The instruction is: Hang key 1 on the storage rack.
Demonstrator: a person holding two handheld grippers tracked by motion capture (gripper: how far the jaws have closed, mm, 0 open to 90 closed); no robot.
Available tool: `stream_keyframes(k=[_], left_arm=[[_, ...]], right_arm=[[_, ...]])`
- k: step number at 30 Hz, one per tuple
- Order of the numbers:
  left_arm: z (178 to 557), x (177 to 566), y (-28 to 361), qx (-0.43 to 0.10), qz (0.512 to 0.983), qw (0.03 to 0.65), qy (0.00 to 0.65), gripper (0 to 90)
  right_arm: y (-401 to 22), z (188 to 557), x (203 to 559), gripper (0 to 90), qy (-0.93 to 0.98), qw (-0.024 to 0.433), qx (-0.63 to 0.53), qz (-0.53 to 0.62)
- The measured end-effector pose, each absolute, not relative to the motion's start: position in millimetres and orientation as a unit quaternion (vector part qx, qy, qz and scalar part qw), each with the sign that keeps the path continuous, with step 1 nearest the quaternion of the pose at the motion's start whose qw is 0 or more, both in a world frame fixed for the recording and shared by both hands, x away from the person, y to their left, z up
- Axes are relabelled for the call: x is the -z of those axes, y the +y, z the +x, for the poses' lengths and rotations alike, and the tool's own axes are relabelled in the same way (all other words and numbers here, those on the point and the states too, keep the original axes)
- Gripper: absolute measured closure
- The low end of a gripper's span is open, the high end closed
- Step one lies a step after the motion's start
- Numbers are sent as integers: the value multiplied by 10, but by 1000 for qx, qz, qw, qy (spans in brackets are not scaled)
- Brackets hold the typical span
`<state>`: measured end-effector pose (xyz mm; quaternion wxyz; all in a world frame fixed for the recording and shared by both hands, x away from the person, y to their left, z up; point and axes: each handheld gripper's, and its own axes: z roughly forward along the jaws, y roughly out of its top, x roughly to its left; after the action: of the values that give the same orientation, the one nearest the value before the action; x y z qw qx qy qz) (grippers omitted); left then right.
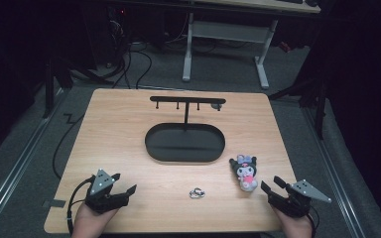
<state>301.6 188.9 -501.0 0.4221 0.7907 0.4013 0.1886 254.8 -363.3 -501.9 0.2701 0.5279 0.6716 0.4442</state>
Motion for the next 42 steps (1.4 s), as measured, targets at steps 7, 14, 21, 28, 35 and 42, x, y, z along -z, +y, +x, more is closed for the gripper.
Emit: stream_keyframes(k=[7,14,21,28,35,42], left_arm=[[2970,5147,1997,-176,781,432,416,285],[2958,5135,2057,-176,779,440,411,283],[2981,5173,2044,-164,785,440,403,284],[2977,5183,1992,-164,795,440,384,285],[2950,5180,2022,-162,790,450,383,286],[2941,5181,2039,-166,791,448,382,287]], right_arm=[[-3568,2553,5020,390,686,270,-431,520],[-3495,2536,5026,364,703,261,-411,519],[-3383,2558,4897,348,718,237,-388,528],[-3329,2659,4693,331,726,219,-375,533],[-3313,2730,4747,307,733,186,-350,553],[-3349,2767,4717,299,739,177,-338,555]])
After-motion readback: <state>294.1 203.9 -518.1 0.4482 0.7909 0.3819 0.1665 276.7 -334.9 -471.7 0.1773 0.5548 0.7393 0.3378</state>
